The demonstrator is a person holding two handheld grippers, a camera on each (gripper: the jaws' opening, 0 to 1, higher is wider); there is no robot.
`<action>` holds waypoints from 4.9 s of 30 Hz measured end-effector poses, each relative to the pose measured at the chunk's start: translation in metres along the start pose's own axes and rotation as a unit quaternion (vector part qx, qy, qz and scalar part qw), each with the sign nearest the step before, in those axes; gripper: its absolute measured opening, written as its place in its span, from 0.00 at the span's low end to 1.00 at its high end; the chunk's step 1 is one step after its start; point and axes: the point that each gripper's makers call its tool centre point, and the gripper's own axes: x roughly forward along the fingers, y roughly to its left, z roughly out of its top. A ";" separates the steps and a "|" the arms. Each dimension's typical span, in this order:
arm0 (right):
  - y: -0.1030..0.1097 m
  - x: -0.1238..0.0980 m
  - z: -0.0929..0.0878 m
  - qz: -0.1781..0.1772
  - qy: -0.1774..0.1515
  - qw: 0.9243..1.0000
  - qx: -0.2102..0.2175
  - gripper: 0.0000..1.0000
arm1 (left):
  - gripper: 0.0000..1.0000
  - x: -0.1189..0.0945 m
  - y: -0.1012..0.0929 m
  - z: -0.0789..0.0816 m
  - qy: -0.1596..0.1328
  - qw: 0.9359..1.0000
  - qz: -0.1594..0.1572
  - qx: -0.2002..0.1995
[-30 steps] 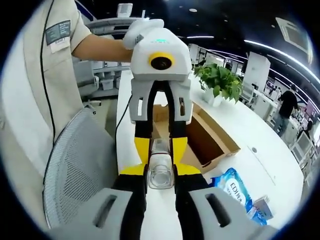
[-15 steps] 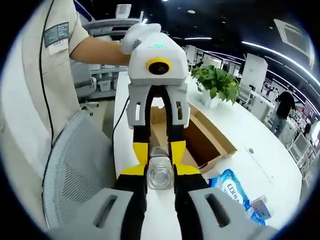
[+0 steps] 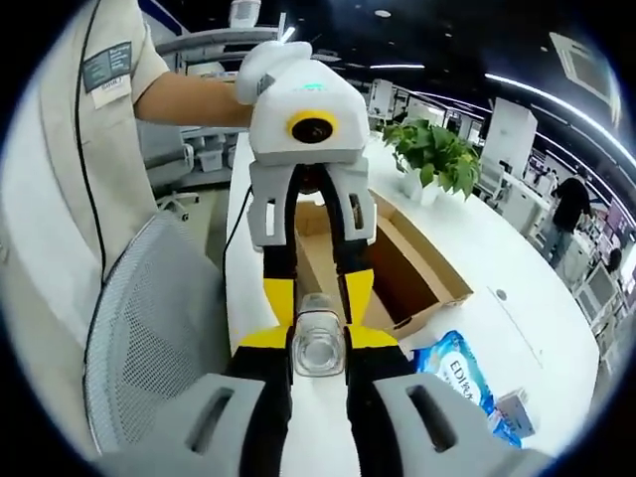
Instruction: Operate the shoe box by opening the lid, removing the specified soft item, and placing it in the target area until the item is outside and the box remains undamaged.
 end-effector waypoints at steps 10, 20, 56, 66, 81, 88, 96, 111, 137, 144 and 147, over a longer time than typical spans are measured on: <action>-0.024 -0.004 -0.006 -0.003 0.022 1.000 -0.021 0.16 | 0.42 -0.018 0.019 -0.017 -0.001 0.995 0.060 -0.074; -0.063 -0.007 -0.009 -0.007 0.052 0.997 -0.052 0.16 | 0.60 -0.038 0.034 -0.023 -0.047 0.980 0.120 -0.150; -0.215 -0.014 -0.024 -0.014 0.160 0.980 -0.121 0.17 | 1.00 -0.132 0.043 -0.068 -0.060 0.917 0.300 -0.257; -0.240 -0.002 -0.037 0.002 0.201 0.973 -0.117 0.17 | 0.98 -0.158 0.044 -0.081 -0.068 0.891 0.354 -0.277; -0.264 0.022 -0.074 0.033 0.277 0.953 -0.118 0.17 | 0.92 -0.192 0.035 -0.118 -0.047 0.851 0.418 -0.315; -0.269 0.034 -0.086 0.046 0.294 0.948 -0.113 0.17 | 0.89 -0.202 0.030 -0.130 -0.045 0.836 0.435 -0.333; -0.269 0.045 -0.099 0.062 0.307 0.943 -0.115 0.17 | 0.86 -0.207 0.023 -0.142 -0.038 0.820 0.452 -0.349; -0.259 0.055 -0.103 0.081 0.313 0.940 -0.114 0.17 | 0.82 -0.207 0.015 -0.158 -0.031 0.805 0.457 -0.378; -0.274 0.057 -0.093 0.055 0.290 0.948 -0.121 0.30 | 0.74 -0.195 0.009 -0.175 -0.005 0.798 0.451 -0.399; -0.271 0.060 -0.075 0.028 0.262 0.961 -0.084 0.28 | 0.66 -0.191 0.002 -0.184 0.010 0.792 0.454 -0.409; -0.267 0.062 -0.068 0.021 0.251 0.966 -0.065 0.28 | 0.61 -0.189 -0.001 -0.188 0.016 0.788 0.456 -0.414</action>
